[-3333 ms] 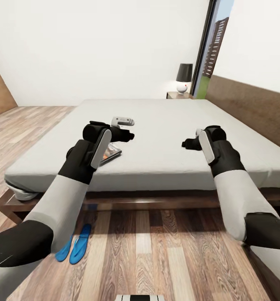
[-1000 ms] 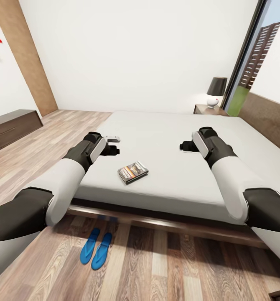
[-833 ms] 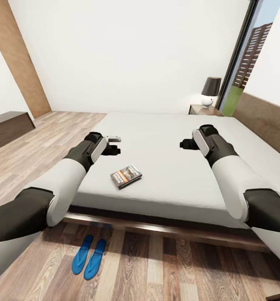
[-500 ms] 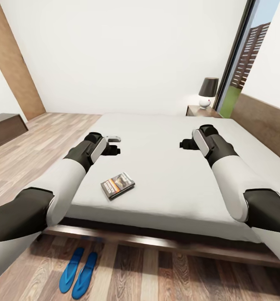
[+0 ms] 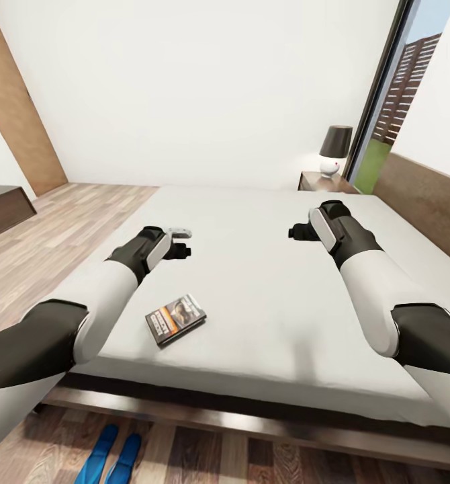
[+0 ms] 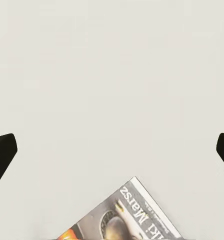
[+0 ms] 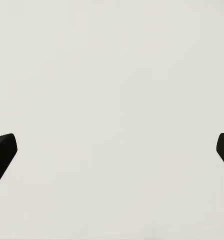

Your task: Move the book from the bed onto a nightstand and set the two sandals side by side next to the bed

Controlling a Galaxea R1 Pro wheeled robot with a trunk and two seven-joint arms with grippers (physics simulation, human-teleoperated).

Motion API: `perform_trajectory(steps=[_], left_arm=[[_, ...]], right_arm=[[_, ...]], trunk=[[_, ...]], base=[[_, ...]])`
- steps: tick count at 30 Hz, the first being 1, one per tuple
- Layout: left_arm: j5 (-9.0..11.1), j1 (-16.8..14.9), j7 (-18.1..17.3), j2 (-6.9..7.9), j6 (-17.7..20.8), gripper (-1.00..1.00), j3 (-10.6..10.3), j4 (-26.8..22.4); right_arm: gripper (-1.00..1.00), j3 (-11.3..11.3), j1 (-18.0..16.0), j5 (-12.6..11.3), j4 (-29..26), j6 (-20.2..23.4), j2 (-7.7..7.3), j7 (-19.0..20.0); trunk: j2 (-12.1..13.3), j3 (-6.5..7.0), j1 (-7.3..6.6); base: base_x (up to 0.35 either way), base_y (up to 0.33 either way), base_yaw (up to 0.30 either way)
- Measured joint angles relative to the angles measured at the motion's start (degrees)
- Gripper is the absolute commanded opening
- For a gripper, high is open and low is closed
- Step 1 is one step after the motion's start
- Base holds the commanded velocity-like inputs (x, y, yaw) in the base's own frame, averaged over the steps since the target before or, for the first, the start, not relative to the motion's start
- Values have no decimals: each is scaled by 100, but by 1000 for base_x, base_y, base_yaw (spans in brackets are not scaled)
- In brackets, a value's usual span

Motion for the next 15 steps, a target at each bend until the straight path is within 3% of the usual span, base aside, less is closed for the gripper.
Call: perform_trajectory(steps=[7, 15], left_arm=[[4, 11, 0, -3, -893, 100, 3, 647], [18, 20, 3, 3, -1316, 100, 6, 981]], right_arm=[[100, 0, 0, -4, 0, 0, 3, -3], [100, 0, 0, -6, 0, 1, 3, -4]], trunk=[[0, 0, 1], [-239, -107, 132]], base=[[30, -10, 0], [5, -2, 0]])
